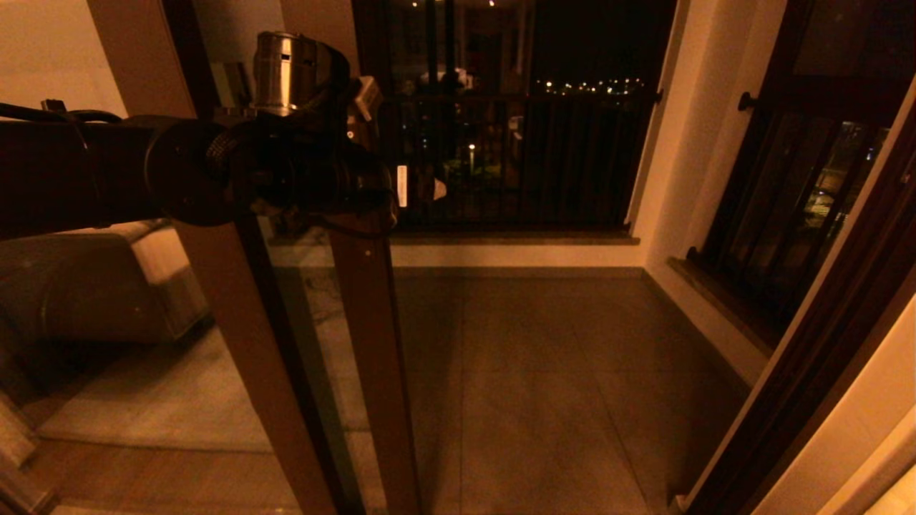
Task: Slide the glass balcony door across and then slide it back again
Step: Close the slid door
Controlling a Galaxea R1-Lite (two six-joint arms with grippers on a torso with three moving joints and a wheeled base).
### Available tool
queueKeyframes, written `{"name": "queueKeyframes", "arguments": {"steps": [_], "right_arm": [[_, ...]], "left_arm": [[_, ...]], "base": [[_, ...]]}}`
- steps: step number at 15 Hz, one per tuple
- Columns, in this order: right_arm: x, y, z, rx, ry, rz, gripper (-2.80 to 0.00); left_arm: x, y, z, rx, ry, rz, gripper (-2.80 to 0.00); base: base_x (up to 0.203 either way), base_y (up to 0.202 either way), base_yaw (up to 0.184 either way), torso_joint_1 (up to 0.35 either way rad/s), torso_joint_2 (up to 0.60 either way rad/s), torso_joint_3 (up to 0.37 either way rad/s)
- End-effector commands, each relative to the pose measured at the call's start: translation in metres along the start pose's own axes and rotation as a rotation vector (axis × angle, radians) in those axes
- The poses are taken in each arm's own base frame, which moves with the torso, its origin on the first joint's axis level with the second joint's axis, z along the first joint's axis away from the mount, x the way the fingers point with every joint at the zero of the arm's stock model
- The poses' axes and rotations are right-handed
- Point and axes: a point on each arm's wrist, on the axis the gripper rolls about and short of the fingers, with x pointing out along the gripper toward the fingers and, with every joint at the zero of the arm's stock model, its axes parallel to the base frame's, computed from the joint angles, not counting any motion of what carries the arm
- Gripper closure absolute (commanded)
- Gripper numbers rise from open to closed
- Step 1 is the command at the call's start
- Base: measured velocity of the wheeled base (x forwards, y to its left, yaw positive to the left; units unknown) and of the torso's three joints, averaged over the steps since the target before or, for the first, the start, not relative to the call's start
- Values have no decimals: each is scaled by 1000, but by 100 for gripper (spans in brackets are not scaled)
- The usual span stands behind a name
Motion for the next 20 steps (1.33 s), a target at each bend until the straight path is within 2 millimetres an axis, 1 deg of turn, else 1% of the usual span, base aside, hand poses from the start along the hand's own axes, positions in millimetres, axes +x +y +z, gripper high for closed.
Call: {"name": "queueKeyframes", "arguments": {"steps": [1, 6, 8, 10, 13, 20], "right_arm": [[0, 0, 0, 0, 0, 0, 0], [0, 0, 0, 0, -1, 0, 0], [0, 0, 0, 0, 0, 0, 0], [0, 0, 0, 0, -1, 0, 0], [0, 0, 0, 0, 0, 0, 0], [0, 0, 0, 0, -1, 0, 0]], "left_arm": [[-1, -2, 1, 0, -2, -2, -280], [-25, 3, 5, -4, -9, 5, -280], [-29, 9, 2, -8, 2, 20, -280], [-24, 18, 0, -11, 13, 32, -280], [-23, 28, 1, -15, 24, -87, -280], [-9, 34, -2, -19, 34, -78, -280]], "base": [[0, 0, 0, 0, 0, 0], [0, 0, 0, 0, 0, 0], [0, 0, 0, 0, 0, 0], [0, 0, 0, 0, 0, 0], [0, 0, 0, 0, 0, 0], [0, 0, 0, 0, 0, 0]]}}
